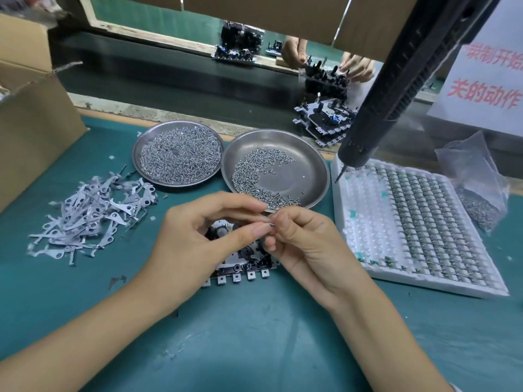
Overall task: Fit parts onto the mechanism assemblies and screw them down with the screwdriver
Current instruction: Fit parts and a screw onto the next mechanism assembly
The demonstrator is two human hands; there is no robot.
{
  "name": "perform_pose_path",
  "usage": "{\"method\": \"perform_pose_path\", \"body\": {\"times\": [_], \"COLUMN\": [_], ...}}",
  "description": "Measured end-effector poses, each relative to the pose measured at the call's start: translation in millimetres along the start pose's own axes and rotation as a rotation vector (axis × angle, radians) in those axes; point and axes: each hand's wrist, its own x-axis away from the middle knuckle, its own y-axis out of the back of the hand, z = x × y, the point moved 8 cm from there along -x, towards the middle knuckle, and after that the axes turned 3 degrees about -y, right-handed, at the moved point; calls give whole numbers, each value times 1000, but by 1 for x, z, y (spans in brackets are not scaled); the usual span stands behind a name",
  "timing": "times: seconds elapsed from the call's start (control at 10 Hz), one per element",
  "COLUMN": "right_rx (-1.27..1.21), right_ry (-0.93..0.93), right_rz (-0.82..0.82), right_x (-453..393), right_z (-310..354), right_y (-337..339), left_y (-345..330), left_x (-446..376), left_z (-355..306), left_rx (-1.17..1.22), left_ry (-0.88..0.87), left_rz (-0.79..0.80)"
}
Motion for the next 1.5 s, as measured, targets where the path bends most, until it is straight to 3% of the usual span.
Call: {"method": "perform_pose_path", "body": {"times": [0.3,0.4,0.5,0.7,0.8,1.0,1.2,1.5], "right_rx": [-51,25,322,1025,1296,1774,1954,1894], "right_ry": [-151,-167,-74,275,333,372,286,220], "right_rz": [41,82,49,-710,-718,-542,-640,-720], "right_x": [2,5,12,24,3,-34,-37,-42], "right_z": [-11,-7,22,129,144,136,135,135], "right_y": [-2,-3,11,110,112,88,77,89], "left_y": [-5,-7,-2,15,17,19,16,7], "left_x": [4,4,3,0,0,-1,1,2], "left_z": [-12,-14,-13,-7,-1,1,-3,-12], "left_rx": [-184,-223,-149,-38,10,67,64,30], "left_ry": [-98,-109,-50,61,109,121,126,92], "left_rz": [41,45,-10,-209,-247,-275,-258,-179]}}
